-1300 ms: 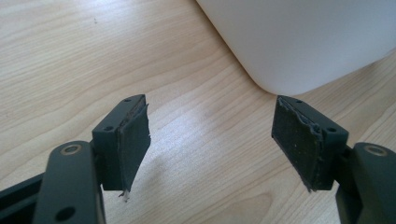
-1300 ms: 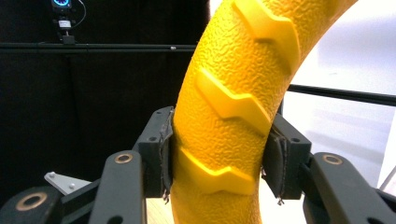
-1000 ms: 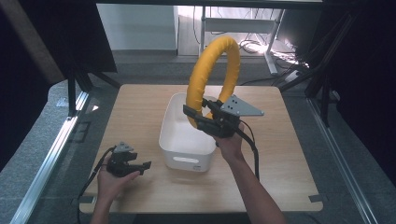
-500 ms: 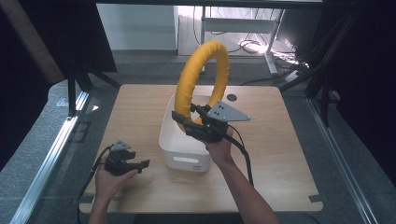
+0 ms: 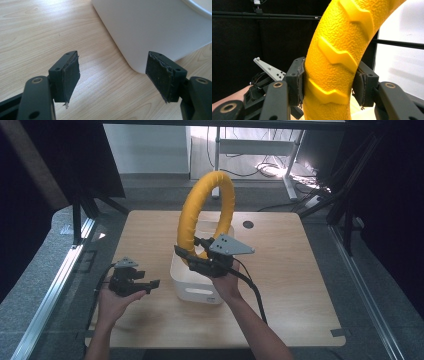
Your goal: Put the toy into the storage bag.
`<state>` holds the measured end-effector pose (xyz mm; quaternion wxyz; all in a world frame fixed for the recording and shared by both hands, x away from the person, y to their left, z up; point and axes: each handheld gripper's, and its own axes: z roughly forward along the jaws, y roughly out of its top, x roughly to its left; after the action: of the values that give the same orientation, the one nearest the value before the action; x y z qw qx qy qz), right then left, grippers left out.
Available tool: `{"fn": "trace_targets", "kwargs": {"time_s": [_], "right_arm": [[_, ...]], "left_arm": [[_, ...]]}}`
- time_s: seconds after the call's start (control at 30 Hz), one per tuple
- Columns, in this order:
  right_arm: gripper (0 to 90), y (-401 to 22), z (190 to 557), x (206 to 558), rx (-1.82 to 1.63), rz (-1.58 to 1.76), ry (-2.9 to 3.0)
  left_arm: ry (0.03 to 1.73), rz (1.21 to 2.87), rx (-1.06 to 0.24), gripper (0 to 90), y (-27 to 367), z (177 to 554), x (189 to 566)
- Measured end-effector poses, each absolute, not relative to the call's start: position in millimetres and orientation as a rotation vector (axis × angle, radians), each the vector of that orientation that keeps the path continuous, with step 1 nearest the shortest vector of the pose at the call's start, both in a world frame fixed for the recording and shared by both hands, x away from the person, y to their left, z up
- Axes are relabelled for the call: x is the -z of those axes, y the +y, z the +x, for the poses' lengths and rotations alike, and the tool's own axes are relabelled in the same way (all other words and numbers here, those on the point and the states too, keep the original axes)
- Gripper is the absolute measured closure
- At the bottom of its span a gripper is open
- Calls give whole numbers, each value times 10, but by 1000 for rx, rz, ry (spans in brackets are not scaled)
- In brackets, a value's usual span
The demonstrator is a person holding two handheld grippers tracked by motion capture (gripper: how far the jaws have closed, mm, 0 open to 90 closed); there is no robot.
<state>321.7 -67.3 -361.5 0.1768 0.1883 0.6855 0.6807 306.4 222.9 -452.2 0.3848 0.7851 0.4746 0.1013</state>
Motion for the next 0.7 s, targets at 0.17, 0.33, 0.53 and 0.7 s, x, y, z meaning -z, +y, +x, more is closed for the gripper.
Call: {"fn": "trace_targets", "kwargs": {"time_s": [0.17,0.33,0.53,0.7], "right_arm": [[500,-682,3213,3614,-1929,536,1939],[499,-679,3209,3625,-1923,533,1938],[499,-677,3217,3654,-1925,546,1936],[499,-658,3219,3676,-1926,549,1943]], "left_arm": [[1188,1979,-243,276,2270,3069,4431],[1141,1961,-275,278,2313,3095,4076],[1099,1915,-269,302,2285,3132,3558],[1059,1923,-247,299,2235,3173,3274]]}}
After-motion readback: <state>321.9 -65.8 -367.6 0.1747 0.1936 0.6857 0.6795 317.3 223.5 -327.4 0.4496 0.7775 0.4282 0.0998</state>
